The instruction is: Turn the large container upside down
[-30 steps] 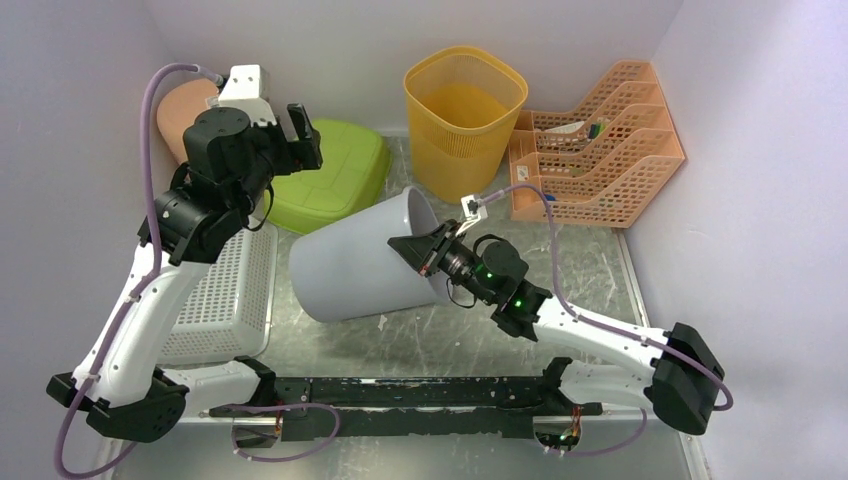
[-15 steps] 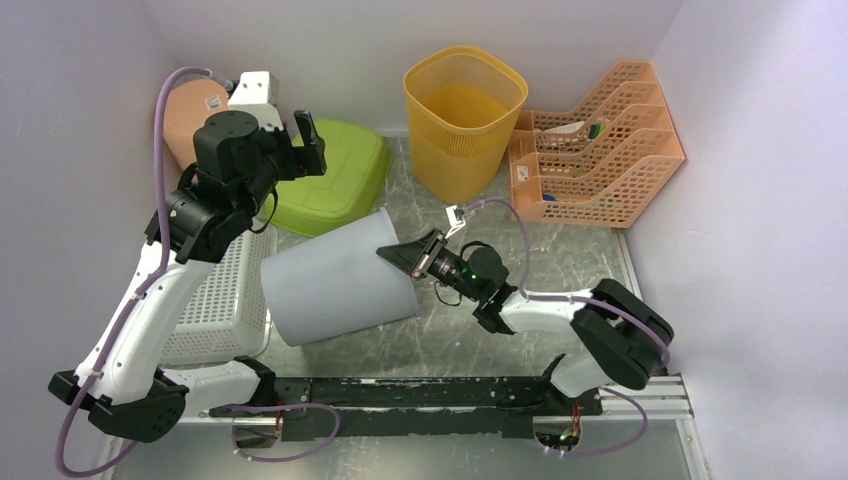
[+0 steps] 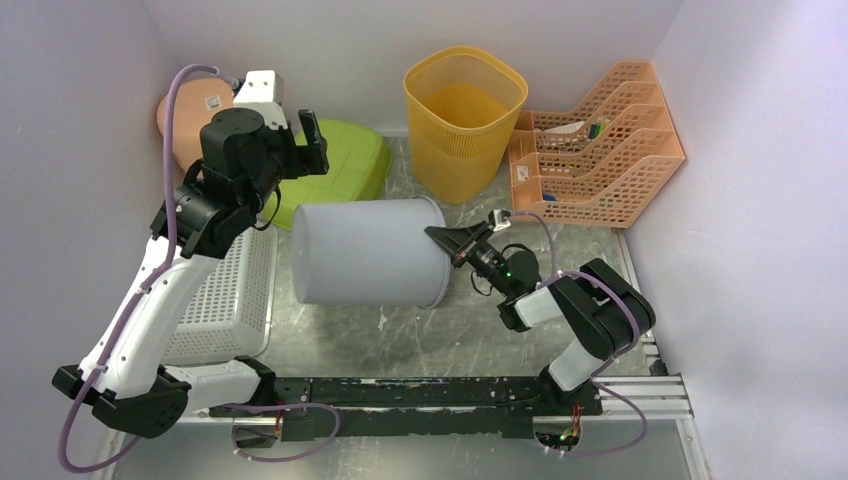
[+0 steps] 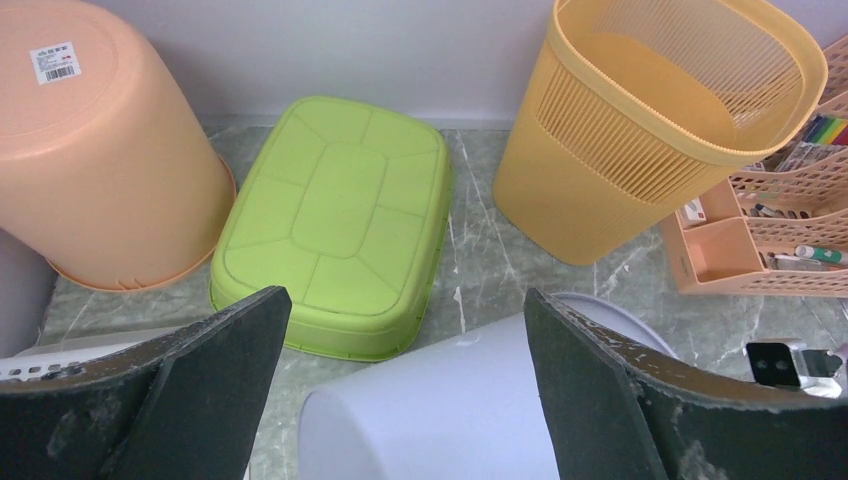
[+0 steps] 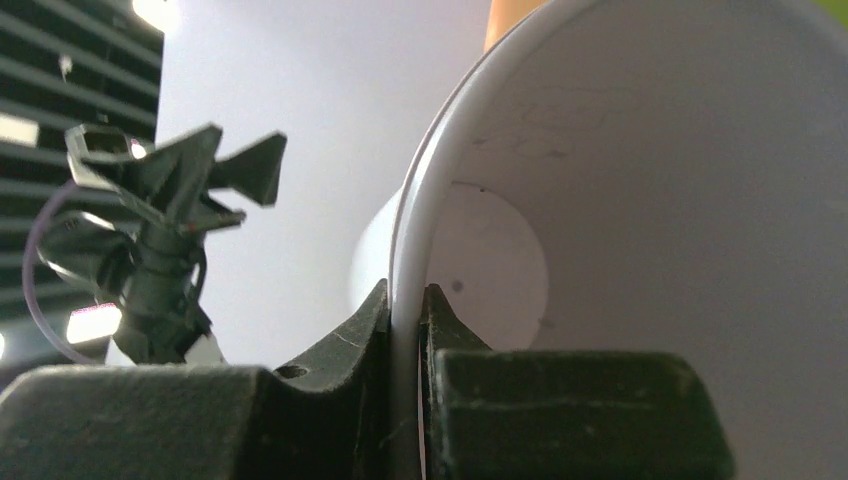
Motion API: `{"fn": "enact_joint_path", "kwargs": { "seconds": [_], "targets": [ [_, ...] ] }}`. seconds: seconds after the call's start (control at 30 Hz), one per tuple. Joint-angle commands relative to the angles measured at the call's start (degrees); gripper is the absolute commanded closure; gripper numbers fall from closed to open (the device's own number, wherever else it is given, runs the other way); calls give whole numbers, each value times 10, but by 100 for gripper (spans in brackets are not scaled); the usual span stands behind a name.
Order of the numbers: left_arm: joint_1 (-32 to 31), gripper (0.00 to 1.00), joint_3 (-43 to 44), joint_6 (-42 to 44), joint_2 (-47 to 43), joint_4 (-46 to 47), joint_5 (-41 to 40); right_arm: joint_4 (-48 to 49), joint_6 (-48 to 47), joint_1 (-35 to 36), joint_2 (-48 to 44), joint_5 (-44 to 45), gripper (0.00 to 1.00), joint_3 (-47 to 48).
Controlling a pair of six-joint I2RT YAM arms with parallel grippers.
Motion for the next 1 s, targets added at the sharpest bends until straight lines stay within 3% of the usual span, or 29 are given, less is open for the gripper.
{"fn": "enact_joint_path", "kwargs": {
  "seconds": [0.0,0.3,0.73,0.97],
  "targets": [
    [1,1,18,10,3,0,-9,159,30,-31,34,-55,100,-40],
    [0,0,30,11,13,-9,-10,159,49,-6,145,-57,100,23],
    [-1,0,-1,12,18,6,-7,158,-6,-114,174,-120,100,-57],
    [-1,0,-30,12,6,15,-14,158,-29,-177,217,-162,57,-77]
  ]
}}
